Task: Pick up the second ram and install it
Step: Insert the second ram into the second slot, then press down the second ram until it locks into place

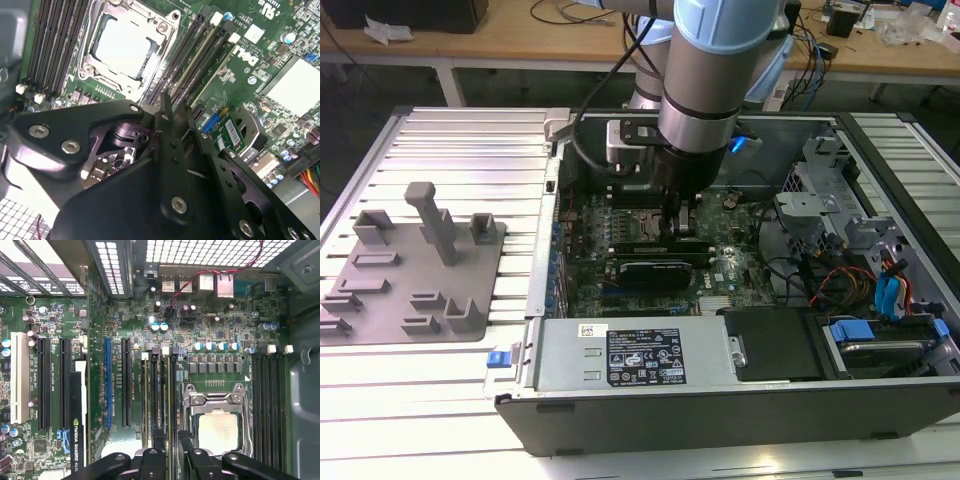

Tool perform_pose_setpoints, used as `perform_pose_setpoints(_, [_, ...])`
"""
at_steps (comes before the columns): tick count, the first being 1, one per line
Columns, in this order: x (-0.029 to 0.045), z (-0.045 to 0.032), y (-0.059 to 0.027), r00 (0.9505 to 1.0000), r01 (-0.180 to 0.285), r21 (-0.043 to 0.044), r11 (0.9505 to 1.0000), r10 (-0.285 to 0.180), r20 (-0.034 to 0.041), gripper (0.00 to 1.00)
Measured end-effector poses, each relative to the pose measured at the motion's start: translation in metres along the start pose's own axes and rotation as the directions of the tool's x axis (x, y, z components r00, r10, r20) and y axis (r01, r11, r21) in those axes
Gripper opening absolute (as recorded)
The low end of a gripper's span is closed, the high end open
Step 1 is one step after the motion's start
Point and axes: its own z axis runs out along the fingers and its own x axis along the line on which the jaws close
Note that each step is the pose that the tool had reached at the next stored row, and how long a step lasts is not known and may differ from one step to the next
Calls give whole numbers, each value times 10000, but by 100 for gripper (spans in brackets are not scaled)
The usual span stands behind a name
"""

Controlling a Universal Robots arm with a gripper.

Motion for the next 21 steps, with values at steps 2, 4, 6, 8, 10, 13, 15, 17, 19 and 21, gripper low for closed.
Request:
perform_pose_setpoints(2, [0,0,-3,10000,1,0,10000,-1,-1,23])
perform_pose_setpoints(4, [0,0,-4,10000,2,0,10000,-2,-1,15])
perform_pose_setpoints(6, [0,0,-7,10000,1,0,10000,-1,-1,8])
perform_pose_setpoints(8, [0,-1,-8,10000,1,0,10000,-1,-1,8])
perform_pose_setpoints(10, [0,-1,-10,10000,2,0,10000,-2,-1,8])
perform_pose_setpoints(13, [-1,-1,-22,10000,1,-1,10000,-1,-1,8])
perform_pose_setpoints(15, [0,-1,-24,10000,1,0,10000,-1,-1,8])
perform_pose_setpoints(17, [0,-1,-25,10000,1,-1,10000,-1,-1,8])
perform_pose_setpoints(19, [-1,-1,-26,10000,1,0,10000,-1,-1,8])
perform_pose_setpoints(21, [-1,-1,-27,10000,2,0,10000,-2,16,8])
